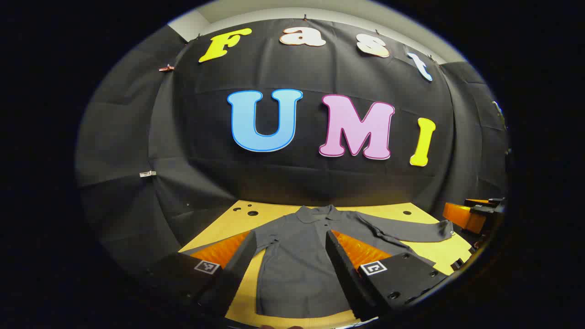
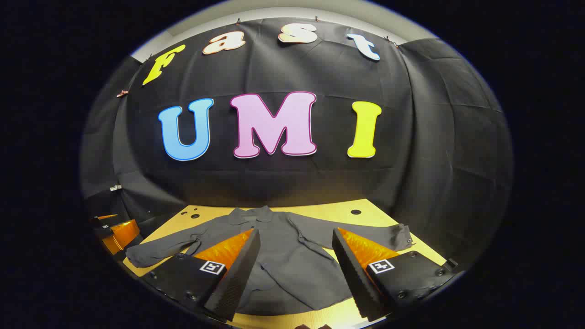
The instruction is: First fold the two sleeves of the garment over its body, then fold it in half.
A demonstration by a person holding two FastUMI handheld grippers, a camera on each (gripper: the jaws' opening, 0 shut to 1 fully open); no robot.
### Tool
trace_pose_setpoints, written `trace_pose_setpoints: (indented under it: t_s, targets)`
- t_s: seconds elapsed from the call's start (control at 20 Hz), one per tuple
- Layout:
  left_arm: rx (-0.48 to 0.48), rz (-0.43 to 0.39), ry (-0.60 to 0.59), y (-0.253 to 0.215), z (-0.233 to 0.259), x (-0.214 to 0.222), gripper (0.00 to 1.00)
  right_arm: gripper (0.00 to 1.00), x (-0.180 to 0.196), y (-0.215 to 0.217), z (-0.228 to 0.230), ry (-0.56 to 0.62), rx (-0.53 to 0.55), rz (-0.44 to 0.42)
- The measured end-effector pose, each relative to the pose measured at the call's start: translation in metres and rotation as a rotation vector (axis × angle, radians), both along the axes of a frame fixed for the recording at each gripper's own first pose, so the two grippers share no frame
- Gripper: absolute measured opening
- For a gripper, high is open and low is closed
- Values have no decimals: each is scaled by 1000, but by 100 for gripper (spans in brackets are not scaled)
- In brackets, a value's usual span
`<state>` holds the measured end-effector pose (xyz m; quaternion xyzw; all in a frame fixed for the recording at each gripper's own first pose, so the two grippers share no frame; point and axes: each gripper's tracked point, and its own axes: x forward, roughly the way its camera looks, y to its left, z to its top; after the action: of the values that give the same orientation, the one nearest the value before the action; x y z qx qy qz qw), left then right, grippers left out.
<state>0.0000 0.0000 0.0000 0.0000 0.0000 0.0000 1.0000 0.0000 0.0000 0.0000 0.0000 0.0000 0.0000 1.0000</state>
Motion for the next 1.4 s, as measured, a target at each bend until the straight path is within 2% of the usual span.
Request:
trace_pose_setpoints:
  t_s: [0.5, 0.7, 1.0, 1.05, 1.1, 1.15, 1.4]
  targets:
    - [-1, 46, 66, -5, -19, 8, 96, 98, 20, -17, -20, 64, 31, 1]
    - [1, 87, 46, -4, -15, 12, 96, 98, 32, -26, -39, 146, 27, -3]
    - [-7, 138, 50, 2, -17, 14, 96, 98, 50, -21, -34, 133, 38, 44]
    - [-8, 145, 50, 2, -16, 15, 92, 98, 54, -21, -34, 132, 39, 52]
    - [-10, 151, 50, 3, -18, 16, 96, 98, 57, -22, -33, 130, 38, 55]
    - [-11, 155, 50, 1, -18, 16, 96, 99, 59, -24, -33, 132, 41, 57]
    - [8, 157, 66, -14, -23, 21, 96, 99, 72, -45, -33, 152, 74, 29]
